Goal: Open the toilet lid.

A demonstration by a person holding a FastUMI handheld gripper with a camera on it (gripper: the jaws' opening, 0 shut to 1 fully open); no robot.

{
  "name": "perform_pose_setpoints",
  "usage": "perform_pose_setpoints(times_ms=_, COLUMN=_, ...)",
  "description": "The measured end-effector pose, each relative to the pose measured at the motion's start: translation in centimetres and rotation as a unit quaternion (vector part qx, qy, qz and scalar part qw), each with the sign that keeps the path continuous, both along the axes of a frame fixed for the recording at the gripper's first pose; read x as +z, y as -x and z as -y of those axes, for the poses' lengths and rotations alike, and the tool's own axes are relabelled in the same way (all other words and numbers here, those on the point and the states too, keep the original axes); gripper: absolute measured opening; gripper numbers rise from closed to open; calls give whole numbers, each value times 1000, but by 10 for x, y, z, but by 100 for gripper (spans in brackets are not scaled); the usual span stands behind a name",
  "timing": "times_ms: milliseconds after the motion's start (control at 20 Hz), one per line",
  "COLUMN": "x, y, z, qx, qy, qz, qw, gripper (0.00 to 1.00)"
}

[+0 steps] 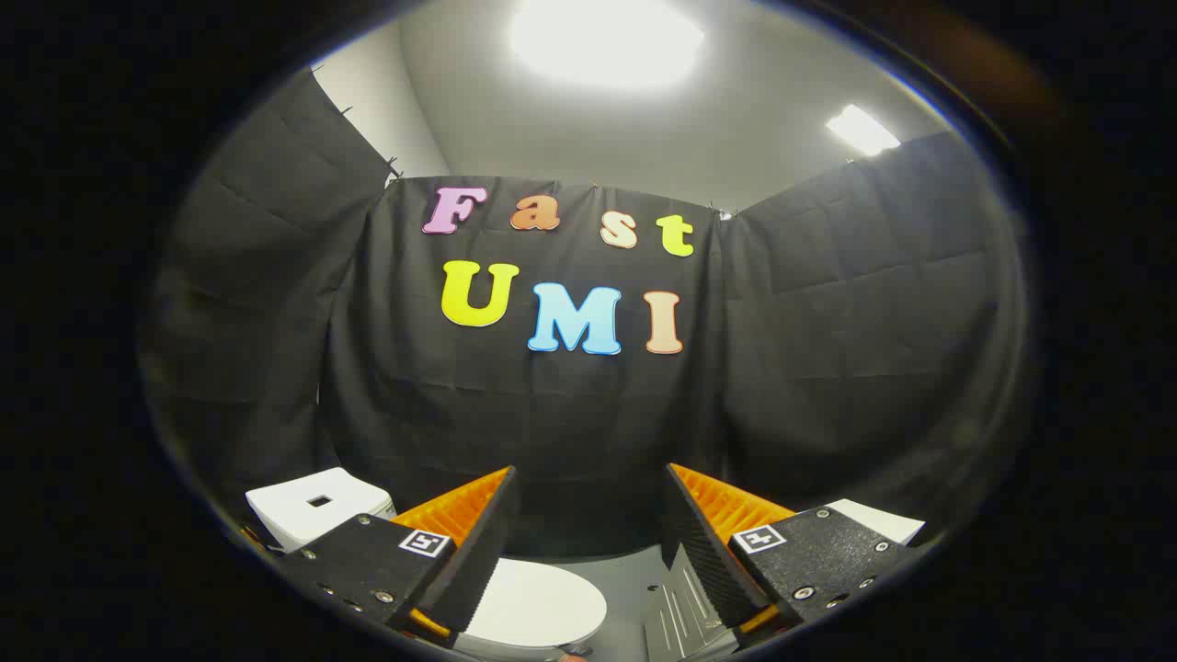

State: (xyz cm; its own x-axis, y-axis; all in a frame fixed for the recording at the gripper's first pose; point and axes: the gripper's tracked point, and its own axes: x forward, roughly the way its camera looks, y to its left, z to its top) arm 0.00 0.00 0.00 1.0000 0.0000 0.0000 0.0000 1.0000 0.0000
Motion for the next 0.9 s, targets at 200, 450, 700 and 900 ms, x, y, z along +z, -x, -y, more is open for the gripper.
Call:
perform_pose_setpoints(times_ms=200, x=-7, y=-5, z=-2, qx=14, qy=7, qz=-8, qw=1000, gripper=96)
perform_pose_setpoints(times_ms=450, x=-14, y=-10, z=0, qx=5, qy=23, qz=-12, qw=1000, gripper=95)
perform_pose_setpoints(times_ms=700, x=-20, y=-14, z=9, qx=-10, qy=21, qz=-18, qw=1000, gripper=93)
perform_pose_setpoints(times_ms=900, x=-27, y=-16, z=11, qx=-14, qy=10, qz=-26, qw=1000, gripper=93)
